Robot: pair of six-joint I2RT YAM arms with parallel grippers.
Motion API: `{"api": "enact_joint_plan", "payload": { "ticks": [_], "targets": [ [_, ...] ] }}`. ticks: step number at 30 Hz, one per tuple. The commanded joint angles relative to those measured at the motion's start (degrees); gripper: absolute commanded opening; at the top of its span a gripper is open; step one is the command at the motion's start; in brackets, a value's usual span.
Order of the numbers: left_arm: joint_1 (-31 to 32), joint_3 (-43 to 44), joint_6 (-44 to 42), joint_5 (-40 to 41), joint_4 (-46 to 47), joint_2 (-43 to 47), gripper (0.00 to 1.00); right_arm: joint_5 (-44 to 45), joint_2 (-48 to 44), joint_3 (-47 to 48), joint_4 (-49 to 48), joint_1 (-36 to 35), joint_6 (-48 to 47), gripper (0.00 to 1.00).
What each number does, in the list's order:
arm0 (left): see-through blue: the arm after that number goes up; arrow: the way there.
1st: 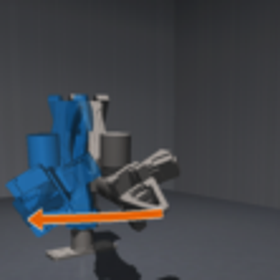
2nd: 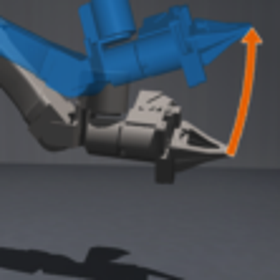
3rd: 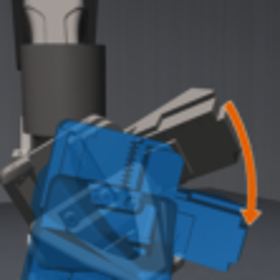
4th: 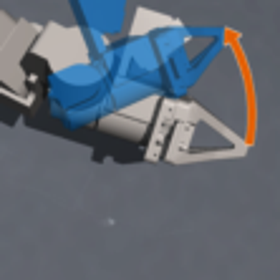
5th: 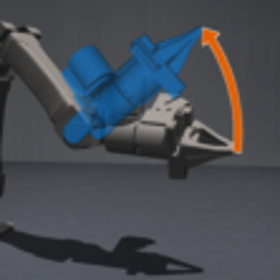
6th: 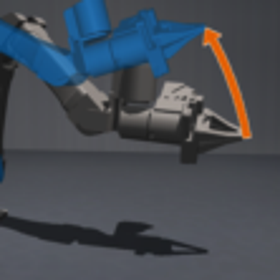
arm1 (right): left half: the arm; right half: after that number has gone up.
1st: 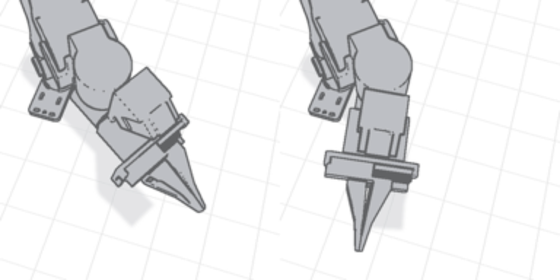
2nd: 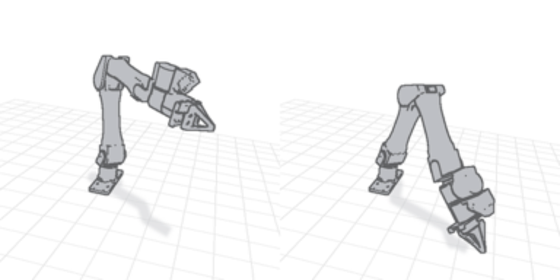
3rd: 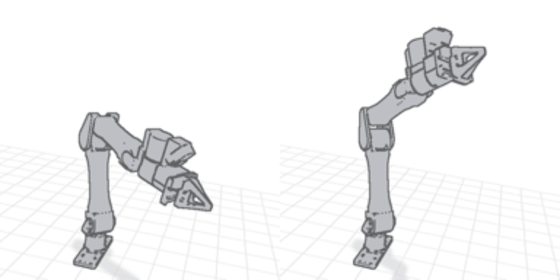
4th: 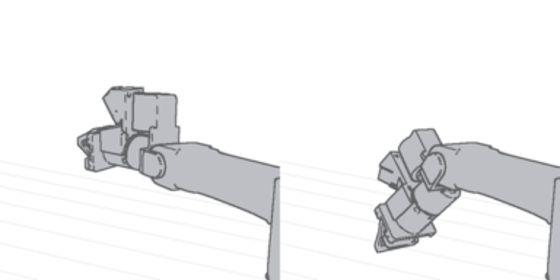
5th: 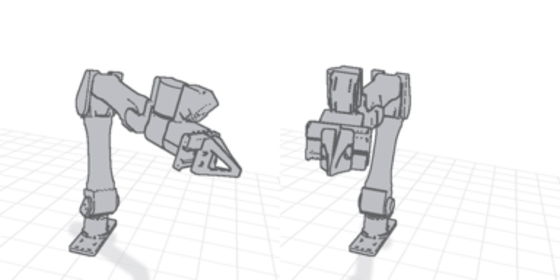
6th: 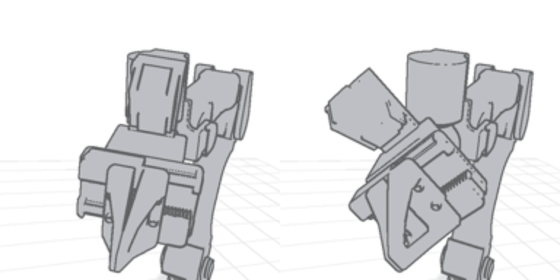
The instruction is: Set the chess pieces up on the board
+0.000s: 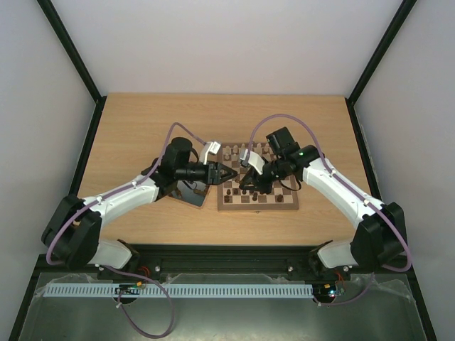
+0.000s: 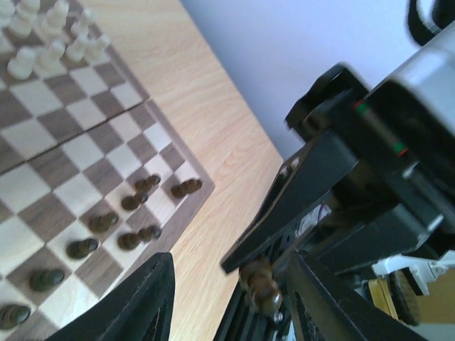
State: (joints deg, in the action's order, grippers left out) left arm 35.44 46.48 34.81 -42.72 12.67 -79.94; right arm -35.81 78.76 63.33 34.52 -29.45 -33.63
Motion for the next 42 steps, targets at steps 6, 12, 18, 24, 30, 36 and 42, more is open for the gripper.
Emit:
{"api": "enact_joint_plan", "payload": {
  "ticks": [6, 12, 18, 24, 30, 36, 42],
  "targets": [
    [0.9, 1.2, 3.8, -2.1, 9.0, -1.9, 0.36, -5.2, -0.5, -0.2, -0.7, 0.5, 4.5, 0.07],
    [1.1, 0.9, 1.1, -1.6, 5.0, -0.7, 0.38, -4.8, -0.2, -0.1, -1.5, 0.6, 5.7, 0.07],
    [1.8, 1.0, 0.3, -2.6, 3.6, -0.7, 0.28, -4.7, 0.7, 0.4, -1.9, 0.7, 6.9, 0.07],
    [1.9, 1.2, 0.2, -2.8, 3.5, -1.1, 0.21, -5.0, 0.9, 0.7, -2.2, 0.7, 7.8, 0.07],
    [2.0, 1.0, 0.3, -3.1, 3.4, -0.9, 0.30, -4.4, 1.5, 0.7, -2.3, 0.7, 8.3, 0.07],
    [2.0, 0.7, 0.1, -3.1, 3.1, -0.7, 0.21, -4.4, 1.7, 0.8, -2.6, 0.7, 8.7, 0.07],
    [2.0, 1.3, -0.2, -3.4, 2.5, -1.3, 0.11, -3.6, 1.8, 1.0, -3.0, 0.7, 9.4, 0.07]
  ]
}}
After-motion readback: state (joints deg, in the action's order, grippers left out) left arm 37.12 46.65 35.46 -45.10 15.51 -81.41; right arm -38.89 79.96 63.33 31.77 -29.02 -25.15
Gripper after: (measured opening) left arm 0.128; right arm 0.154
